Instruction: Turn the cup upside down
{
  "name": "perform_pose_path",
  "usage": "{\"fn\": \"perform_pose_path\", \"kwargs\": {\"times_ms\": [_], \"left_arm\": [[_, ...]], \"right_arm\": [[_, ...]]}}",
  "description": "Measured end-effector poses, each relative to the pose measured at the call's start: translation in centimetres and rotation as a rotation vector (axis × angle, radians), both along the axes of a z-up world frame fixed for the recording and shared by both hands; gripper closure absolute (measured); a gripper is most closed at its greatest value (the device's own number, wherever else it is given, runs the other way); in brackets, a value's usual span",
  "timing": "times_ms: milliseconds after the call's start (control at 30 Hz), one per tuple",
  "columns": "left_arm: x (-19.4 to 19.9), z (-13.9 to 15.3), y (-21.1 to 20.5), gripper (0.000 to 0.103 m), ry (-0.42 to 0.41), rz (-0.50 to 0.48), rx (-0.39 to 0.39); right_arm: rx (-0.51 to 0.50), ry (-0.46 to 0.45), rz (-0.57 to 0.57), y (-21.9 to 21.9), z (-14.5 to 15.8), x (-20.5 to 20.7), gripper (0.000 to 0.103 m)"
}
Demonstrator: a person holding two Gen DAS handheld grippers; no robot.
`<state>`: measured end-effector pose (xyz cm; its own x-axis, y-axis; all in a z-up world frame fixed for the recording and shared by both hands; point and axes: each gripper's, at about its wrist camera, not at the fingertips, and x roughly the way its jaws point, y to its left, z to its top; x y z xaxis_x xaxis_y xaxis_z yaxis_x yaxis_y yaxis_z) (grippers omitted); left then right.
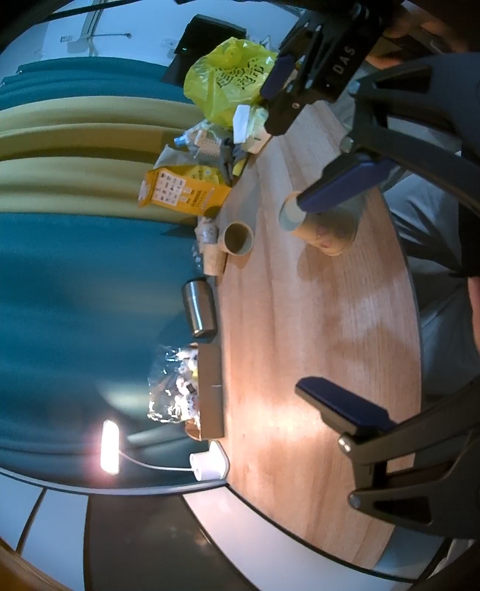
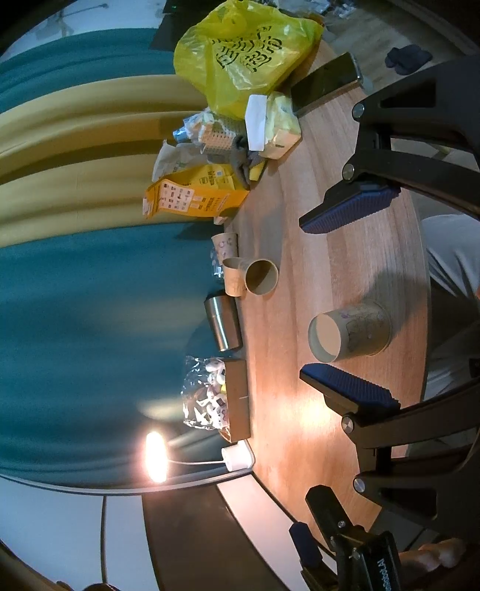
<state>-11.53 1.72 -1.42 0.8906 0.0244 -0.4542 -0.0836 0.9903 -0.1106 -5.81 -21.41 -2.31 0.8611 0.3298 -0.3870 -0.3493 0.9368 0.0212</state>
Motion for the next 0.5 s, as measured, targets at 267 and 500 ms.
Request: {"fn": "perform_pose_path", "kwargs": {"times_ms": [267, 500], "left_arm": [[-0.04, -0.08, 0.03, 0.011, -0.001, -0.001, 0.002], [-0.13, 0.08, -0.06, 0.011, -0.004, -0.001, 0.003]], "right_arm": [[0.0, 0.005, -0.002, -0.01, -0.11, 0.01, 0.027], [-0.002, 0.005, -0.003, 0.0, -0.13, 0.02, 0.027]]}}
